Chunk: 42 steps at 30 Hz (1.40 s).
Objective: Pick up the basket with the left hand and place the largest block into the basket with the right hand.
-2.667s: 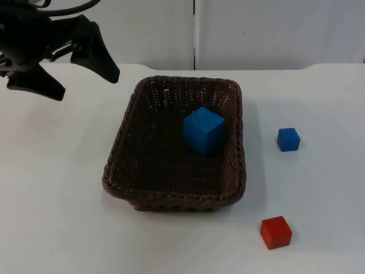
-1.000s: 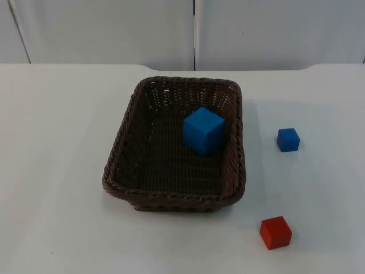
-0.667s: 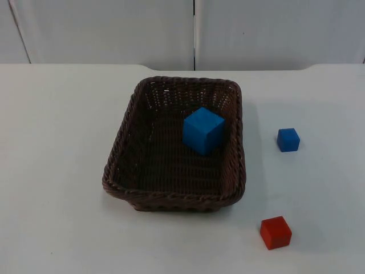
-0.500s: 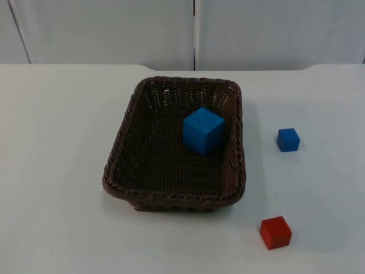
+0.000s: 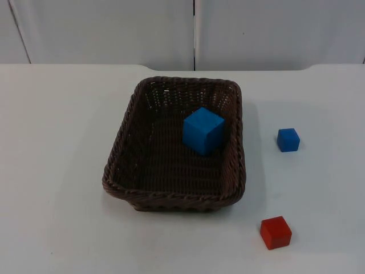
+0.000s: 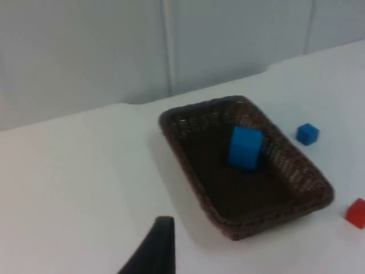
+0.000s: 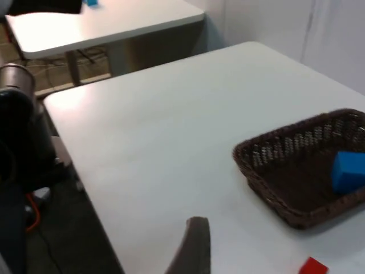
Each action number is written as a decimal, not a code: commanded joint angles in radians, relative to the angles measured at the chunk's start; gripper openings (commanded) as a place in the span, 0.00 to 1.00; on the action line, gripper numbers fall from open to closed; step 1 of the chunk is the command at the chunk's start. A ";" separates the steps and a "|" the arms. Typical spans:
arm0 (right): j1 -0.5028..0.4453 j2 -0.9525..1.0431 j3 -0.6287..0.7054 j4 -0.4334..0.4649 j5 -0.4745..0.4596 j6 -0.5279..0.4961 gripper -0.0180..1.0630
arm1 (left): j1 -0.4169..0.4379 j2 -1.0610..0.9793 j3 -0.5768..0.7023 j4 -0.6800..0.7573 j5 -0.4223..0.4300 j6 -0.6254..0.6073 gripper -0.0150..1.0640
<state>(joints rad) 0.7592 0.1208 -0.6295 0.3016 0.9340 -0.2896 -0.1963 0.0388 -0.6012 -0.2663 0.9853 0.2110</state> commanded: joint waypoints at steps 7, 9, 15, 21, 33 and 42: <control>0.004 -0.121 0.004 -0.120 0.084 0.138 0.69 | -0.001 -0.039 0.016 0.126 0.099 -0.124 0.99; 0.004 -0.121 0.004 -0.131 0.097 0.161 0.69 | -0.001 -0.039 0.017 0.126 0.104 -0.124 0.99; 0.004 -0.121 0.008 -0.142 0.137 0.189 0.69 | -0.001 -0.039 0.017 0.123 0.104 -0.124 0.99; 0.004 -0.121 0.008 -0.151 0.141 0.189 0.69 | -0.001 -0.039 0.017 0.126 0.104 -0.124 0.99; 0.004 -0.121 0.066 -0.310 0.147 0.260 0.69 | -0.001 -0.039 0.019 0.186 0.104 -0.152 0.99; 0.004 -0.121 0.114 -0.325 0.145 0.278 0.69 | -0.001 -0.039 0.018 0.214 0.104 -0.180 0.99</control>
<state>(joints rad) 0.7592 0.0021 -0.5184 -0.0167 1.0850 -0.0180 -0.1963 0.0039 -0.5891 -0.0630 1.0885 0.0444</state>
